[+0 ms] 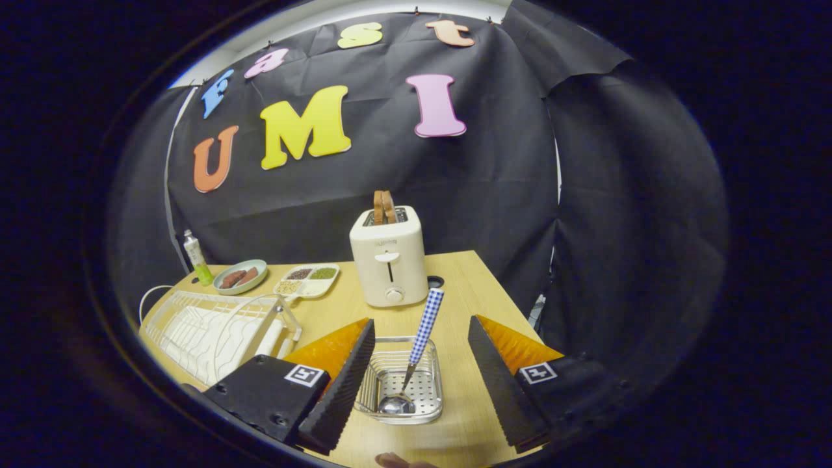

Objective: Take the plate from the dish rack, then take the spoon from the basket and place it into the plate.

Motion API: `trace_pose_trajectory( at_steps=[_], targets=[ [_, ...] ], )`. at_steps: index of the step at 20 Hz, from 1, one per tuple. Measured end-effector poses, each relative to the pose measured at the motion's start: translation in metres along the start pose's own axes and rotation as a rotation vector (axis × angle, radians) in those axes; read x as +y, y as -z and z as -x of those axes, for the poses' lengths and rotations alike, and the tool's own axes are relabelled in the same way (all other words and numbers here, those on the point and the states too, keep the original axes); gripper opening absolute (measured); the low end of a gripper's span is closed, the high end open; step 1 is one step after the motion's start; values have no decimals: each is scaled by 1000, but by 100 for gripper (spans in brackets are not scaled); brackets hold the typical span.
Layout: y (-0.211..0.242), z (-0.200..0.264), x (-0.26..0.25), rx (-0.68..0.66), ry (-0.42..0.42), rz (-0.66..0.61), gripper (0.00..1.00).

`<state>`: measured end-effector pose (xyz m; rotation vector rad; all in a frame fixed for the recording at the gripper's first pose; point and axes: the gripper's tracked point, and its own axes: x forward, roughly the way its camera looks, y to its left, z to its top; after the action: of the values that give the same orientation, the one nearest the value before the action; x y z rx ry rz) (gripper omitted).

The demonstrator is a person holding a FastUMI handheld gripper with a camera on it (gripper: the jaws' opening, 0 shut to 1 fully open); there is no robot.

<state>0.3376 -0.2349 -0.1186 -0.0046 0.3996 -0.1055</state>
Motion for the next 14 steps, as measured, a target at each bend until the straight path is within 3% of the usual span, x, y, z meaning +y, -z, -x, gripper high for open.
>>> trace_pose_trajectory(
  at_steps=[3, 6, 7, 10, 14],
  targets=[
    [1, -25, -3, 39, 23, -32, 91],
    [12, -47, 4, 88, -6, -71, 77],
    [16, -48, 13, 109, -62, -77, 62],
    [6, -40, 10, 51, -46, -110, 19],
    [-13, -19, 12, -15, -34, -117, 17]
  ],
)
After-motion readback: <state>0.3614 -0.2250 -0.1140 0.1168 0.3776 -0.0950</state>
